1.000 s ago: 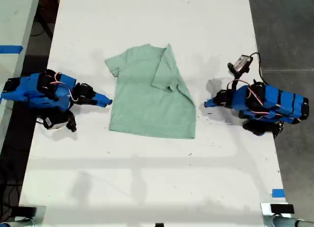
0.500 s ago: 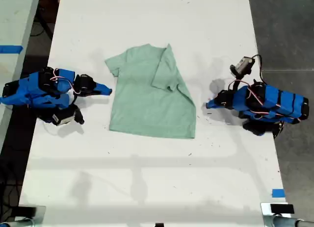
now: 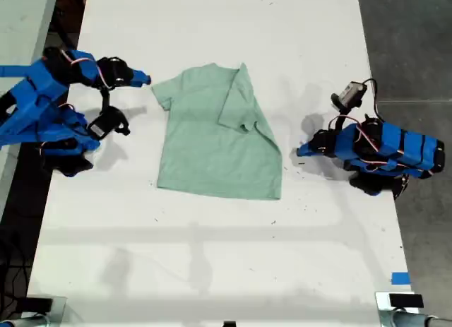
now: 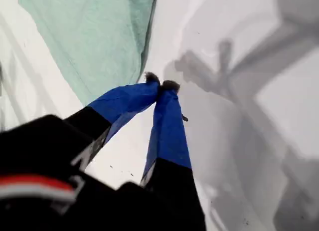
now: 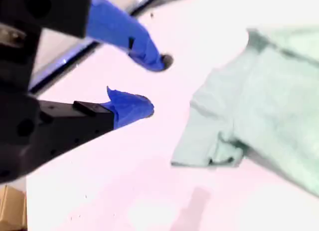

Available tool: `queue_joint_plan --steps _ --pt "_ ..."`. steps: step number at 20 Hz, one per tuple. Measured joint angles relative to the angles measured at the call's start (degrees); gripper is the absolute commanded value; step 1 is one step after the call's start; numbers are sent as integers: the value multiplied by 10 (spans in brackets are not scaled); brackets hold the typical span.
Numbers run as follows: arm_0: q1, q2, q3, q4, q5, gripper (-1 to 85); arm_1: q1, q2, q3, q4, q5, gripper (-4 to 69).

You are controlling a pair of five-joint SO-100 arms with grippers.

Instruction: Fold t shirt

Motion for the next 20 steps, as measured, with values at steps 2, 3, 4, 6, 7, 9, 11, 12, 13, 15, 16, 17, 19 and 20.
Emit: queue_joint_plan --steps 2,3,4,6,7,9,11,12,13,15,16,17,19,20 --pt "-47 -208 -75 -11 42 321 0 0 0 0 0 20" --pt "-56 -264 -91 -5 56 320 0 0 0 0 0 20" --pt "-62 -301 -116 -18 55 317 0 0 0 0 0 20" --pt "-79 -362 -143 -29 69 315 0 0 0 0 0 20" --pt "-87 -380 -149 -33 71 314 0 0 0 0 0 20" --pt "-88 -386 -151 -51 73 307 0 0 0 0 0 20" --pt "-93 -386 -156 -58 73 280 0 0 0 0 0 20" --pt "-102 -386 -156 -60 73 250 0 0 0 0 1 20" --pt "-112 -388 -161 -54 75 225 0 0 0 0 1 20" --pt "-130 -423 -183 -65 75 74 0 0 0 0 1 20" --pt "-135 -452 -193 -60 77 59 0 0 0 0 2 20" --pt "-137 -487 -207 -69 76 44 0 0 0 0 2 20" --pt "-130 -551 -266 -59 80 -1 0 0 0 0 2 20" --pt "-123 -577 -298 -44 83 -1 0 0 0 0 2 20"
